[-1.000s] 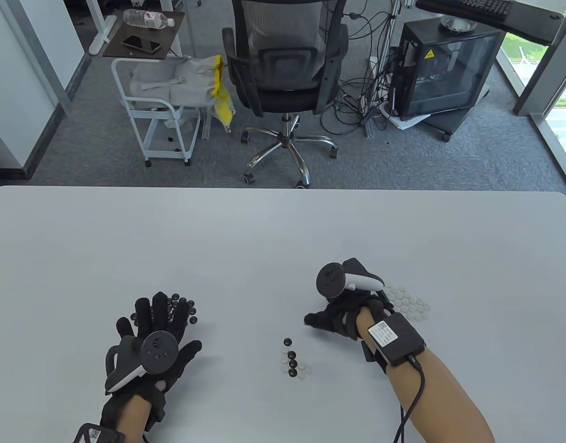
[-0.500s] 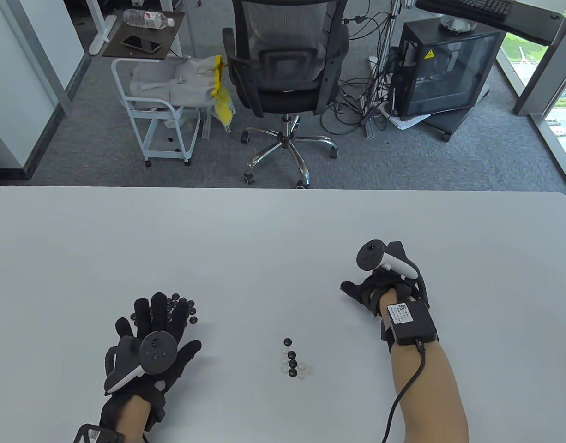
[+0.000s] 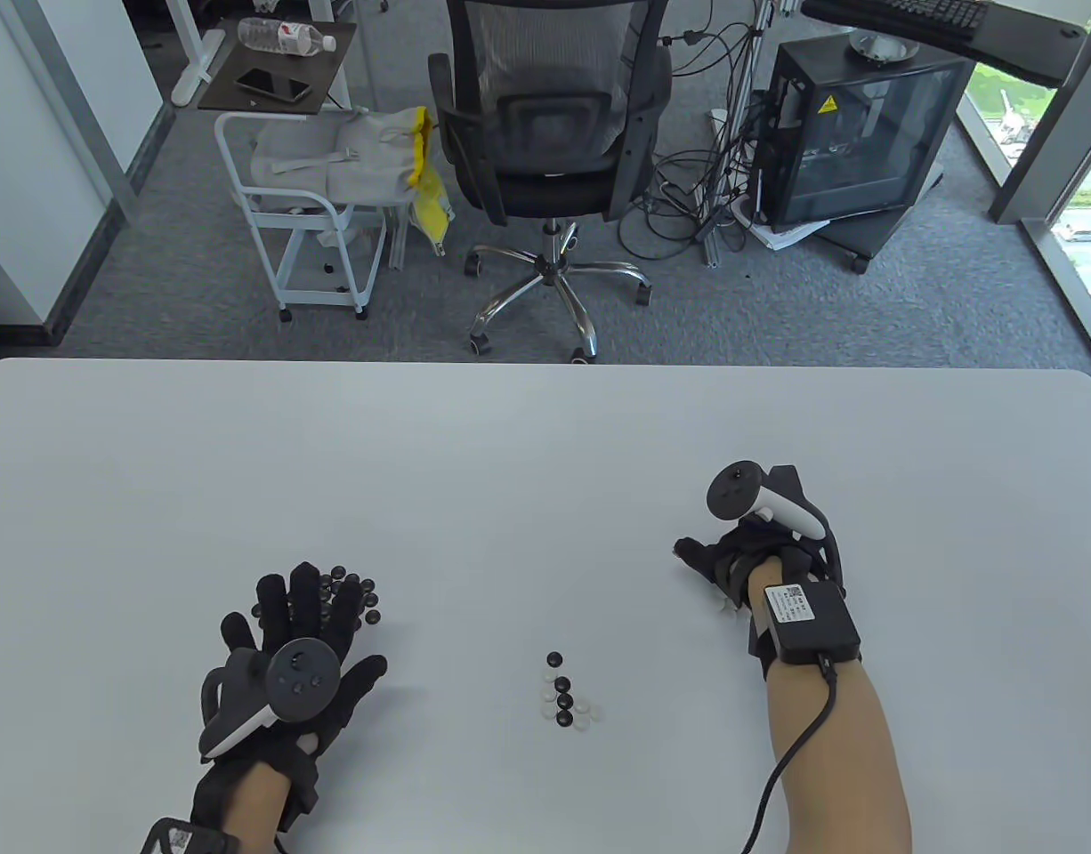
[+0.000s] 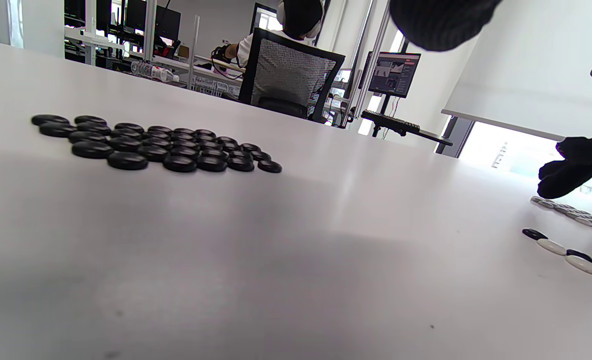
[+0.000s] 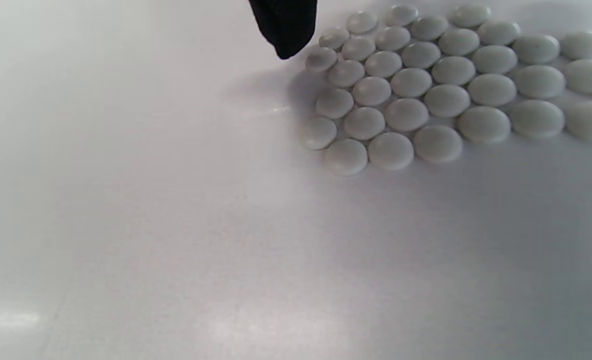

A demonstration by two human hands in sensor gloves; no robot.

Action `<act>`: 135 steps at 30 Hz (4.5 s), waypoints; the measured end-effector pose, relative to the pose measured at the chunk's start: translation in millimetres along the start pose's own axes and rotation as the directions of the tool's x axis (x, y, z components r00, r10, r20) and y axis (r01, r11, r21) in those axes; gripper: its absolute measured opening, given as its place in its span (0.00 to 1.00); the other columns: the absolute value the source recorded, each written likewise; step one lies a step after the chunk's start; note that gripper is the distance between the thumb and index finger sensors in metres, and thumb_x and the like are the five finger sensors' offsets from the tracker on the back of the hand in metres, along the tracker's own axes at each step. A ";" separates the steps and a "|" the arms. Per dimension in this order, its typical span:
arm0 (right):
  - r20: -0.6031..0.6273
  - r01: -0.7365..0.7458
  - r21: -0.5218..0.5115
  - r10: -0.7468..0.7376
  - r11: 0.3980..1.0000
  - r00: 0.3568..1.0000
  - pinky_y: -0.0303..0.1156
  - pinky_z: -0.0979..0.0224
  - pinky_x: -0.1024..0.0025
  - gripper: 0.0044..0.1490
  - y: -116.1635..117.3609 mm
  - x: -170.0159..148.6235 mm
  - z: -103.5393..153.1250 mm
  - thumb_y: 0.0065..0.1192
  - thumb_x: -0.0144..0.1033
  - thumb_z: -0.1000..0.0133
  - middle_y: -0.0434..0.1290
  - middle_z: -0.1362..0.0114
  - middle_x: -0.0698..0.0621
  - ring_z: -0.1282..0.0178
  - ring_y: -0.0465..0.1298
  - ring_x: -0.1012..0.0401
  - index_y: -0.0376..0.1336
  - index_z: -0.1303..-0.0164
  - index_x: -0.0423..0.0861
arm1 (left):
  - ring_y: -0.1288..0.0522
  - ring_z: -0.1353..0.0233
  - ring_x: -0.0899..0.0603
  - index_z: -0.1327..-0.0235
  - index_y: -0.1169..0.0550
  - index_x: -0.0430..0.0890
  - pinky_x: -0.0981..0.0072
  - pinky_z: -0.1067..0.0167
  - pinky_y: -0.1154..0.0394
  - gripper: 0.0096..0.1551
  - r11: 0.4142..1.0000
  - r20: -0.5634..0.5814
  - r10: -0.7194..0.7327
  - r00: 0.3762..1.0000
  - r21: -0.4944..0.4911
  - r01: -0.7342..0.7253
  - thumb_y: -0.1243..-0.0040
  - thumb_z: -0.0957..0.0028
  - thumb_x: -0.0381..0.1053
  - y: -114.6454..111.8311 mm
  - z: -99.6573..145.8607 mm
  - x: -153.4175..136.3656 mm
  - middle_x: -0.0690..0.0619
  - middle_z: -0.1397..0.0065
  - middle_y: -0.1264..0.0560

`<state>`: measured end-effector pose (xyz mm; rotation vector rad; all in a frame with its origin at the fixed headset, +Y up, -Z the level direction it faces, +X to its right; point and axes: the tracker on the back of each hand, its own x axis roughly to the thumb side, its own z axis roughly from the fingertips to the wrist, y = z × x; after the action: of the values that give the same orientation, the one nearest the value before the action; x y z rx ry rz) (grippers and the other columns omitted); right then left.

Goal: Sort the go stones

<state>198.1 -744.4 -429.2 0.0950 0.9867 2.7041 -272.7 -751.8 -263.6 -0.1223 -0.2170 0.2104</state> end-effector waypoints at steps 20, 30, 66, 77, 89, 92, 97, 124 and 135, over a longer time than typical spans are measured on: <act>0.591 -0.407 0.122 0.263 0.905 0.762 0.29 0.36 0.11 0.44 86.2 143.9 47.2 0.38 0.55 0.34 0.29 0.16 0.22 0.26 0.24 0.24 0.57 0.15 0.39 | 0.80 0.25 0.24 0.13 0.58 0.48 0.15 0.44 0.74 0.49 1.000 -0.005 -0.018 1.000 -0.011 0.018 0.56 0.38 0.65 -1.7 -0.9 1.4 0.33 0.17 0.76; 0.587 -0.454 0.162 0.284 0.876 0.758 0.28 0.36 0.11 0.45 108.2 153.1 26.6 0.38 0.55 0.35 0.28 0.17 0.22 0.26 0.23 0.24 0.56 0.14 0.39 | 0.80 0.25 0.24 0.13 0.58 0.48 0.15 0.44 0.74 0.48 1.000 -0.006 -0.006 1.000 -0.003 0.006 0.56 0.38 0.65 -0.6 -0.8 -0.3 0.33 0.17 0.76; 0.025 -0.161 0.063 0.160 0.985 0.987 0.30 0.34 0.11 0.45 13.7 16.3 -11.0 0.40 0.54 0.34 0.34 0.16 0.22 0.24 0.26 0.24 0.63 0.19 0.35 | 0.80 0.25 0.24 0.13 0.59 0.49 0.15 0.44 0.74 0.48 1.000 -0.015 0.001 1.000 -0.006 -0.001 0.56 0.38 0.65 3.4 1.0 -1.6 0.33 0.17 0.76; 0.034 -0.162 0.040 0.160 0.986 0.986 0.30 0.34 0.11 0.46 8.2 20.5 -1.8 0.40 0.54 0.34 0.34 0.16 0.21 0.24 0.26 0.24 0.63 0.19 0.34 | 0.80 0.25 0.24 0.13 0.59 0.49 0.15 0.44 0.74 0.48 1.000 -0.016 0.006 1.000 -0.001 -0.006 0.56 0.38 0.65 4.3 1.2 -2.2 0.33 0.17 0.76; 0.485 -0.322 0.114 0.231 0.940 0.844 0.30 0.35 0.11 0.44 61.6 112.3 44.4 0.40 0.54 0.34 0.32 0.16 0.21 0.25 0.25 0.24 0.62 0.18 0.37 | 0.80 0.25 0.24 0.13 0.59 0.48 0.15 0.44 0.74 0.49 1.000 -0.014 -0.012 1.000 -0.004 0.012 0.56 0.38 0.65 3.6 1.2 -0.2 0.33 0.18 0.76; 0.556 -0.380 0.128 0.251 0.916 0.792 0.30 0.35 0.11 0.44 83.0 129.6 51.6 0.40 0.54 0.34 0.31 0.16 0.21 0.25 0.25 0.24 0.60 0.17 0.38 | 0.80 0.25 0.24 0.13 0.59 0.49 0.15 0.44 0.74 0.48 1.000 -0.015 -0.006 1.000 0.003 0.006 0.56 0.38 0.65 4.5 1.7 -0.7 0.33 0.17 0.76; 0.599 -0.452 0.144 0.286 0.881 0.748 0.30 0.35 0.11 0.45 109.9 147.9 51.7 0.40 0.55 0.34 0.29 0.17 0.21 0.26 0.24 0.24 0.57 0.15 0.38 | 0.80 0.25 0.24 0.13 0.59 0.49 0.15 0.44 0.74 0.49 1.000 -0.014 -0.008 1.000 0.003 0.008 0.56 0.38 0.65 4.4 2.1 -0.3 0.33 0.18 0.76; 0.203 -0.197 0.106 0.172 0.975 0.964 0.28 0.36 0.11 0.46 39.7 77.4 -8.2 0.39 0.55 0.34 0.33 0.16 0.21 0.26 0.24 0.24 0.64 0.19 0.34 | 0.80 0.25 0.24 0.13 0.59 0.49 0.15 0.44 0.74 0.49 1.000 -0.015 0.001 1.000 0.016 -0.001 0.56 0.38 0.66 5.6 3.1 -2.9 0.33 0.18 0.76; 0.100 -0.118 0.076 0.110 0.990 0.989 0.29 0.35 0.11 0.46 28.0 22.1 1.2 0.40 0.55 0.34 0.33 0.16 0.21 0.25 0.25 0.24 0.63 0.19 0.34 | 0.80 0.25 0.24 0.13 0.59 0.49 0.15 0.44 0.74 0.49 1.000 -0.019 -0.014 1.000 -0.004 0.014 0.56 0.38 0.66 2.5 1.4 -2.2 0.33 0.18 0.76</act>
<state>170.8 -758.5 -410.9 0.3029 1.0941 2.7314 -275.6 -749.8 -263.1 -0.1266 -0.1997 0.1951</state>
